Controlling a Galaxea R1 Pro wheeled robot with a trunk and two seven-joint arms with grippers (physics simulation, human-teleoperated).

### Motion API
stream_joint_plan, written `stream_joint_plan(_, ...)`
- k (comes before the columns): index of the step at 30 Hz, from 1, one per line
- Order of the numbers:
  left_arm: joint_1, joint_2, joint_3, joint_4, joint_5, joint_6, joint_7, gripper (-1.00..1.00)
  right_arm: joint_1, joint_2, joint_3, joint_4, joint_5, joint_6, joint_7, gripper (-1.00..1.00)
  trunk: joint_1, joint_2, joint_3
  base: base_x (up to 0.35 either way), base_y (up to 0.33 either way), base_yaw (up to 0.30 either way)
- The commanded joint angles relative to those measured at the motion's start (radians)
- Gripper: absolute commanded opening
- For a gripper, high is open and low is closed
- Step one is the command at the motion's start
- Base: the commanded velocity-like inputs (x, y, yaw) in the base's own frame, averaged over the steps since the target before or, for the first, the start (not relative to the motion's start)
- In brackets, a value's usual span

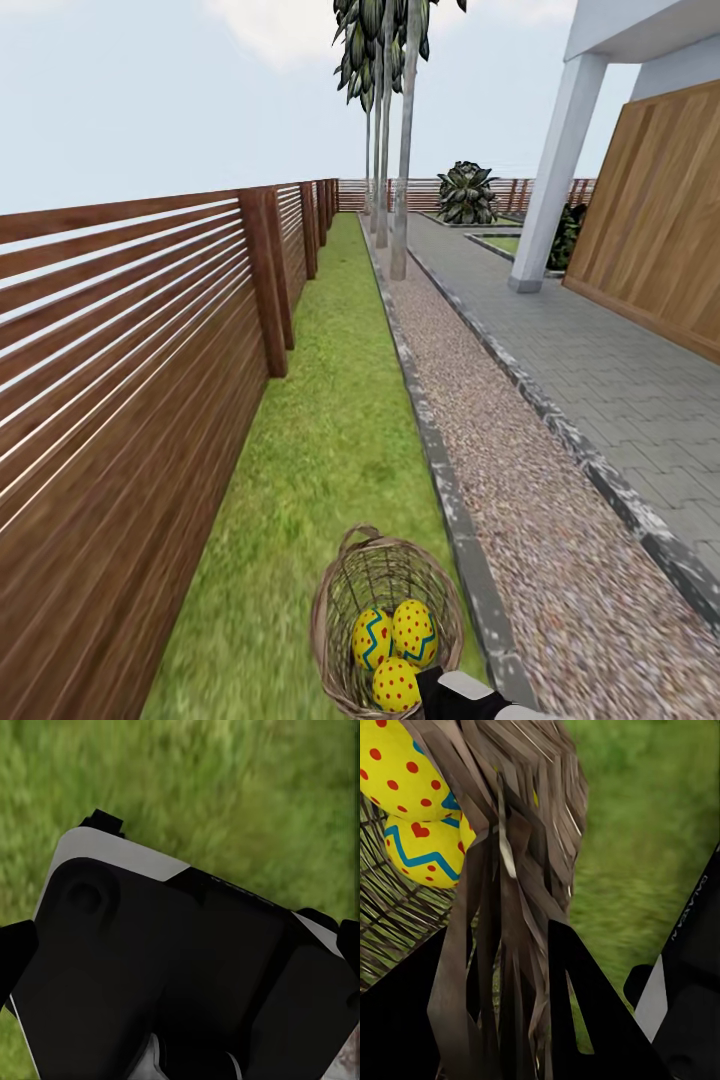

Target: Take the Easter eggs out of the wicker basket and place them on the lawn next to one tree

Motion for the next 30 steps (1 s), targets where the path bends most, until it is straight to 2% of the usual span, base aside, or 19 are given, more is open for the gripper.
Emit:
stream_joint_plan(1, -0.001, 0.000, 0.001, 0.002, 0.011, 0.002, -0.003, 1.00, -0.001, 0.000, 0.003, 0.001, -0.005, -0.006, -0.001, -1.00, 0.001, -0.002, -0.002, 0.325, 0.000, 0.000)
stream_joint_plan(30, -0.001, 0.000, 0.001, 0.002, 0.011, 0.002, -0.003, 1.00, -0.001, 0.000, 0.003, 0.003, -0.004, -0.006, -0.001, -1.00, 0.001, -0.002, -0.002, 0.325, 0.000, 0.000)
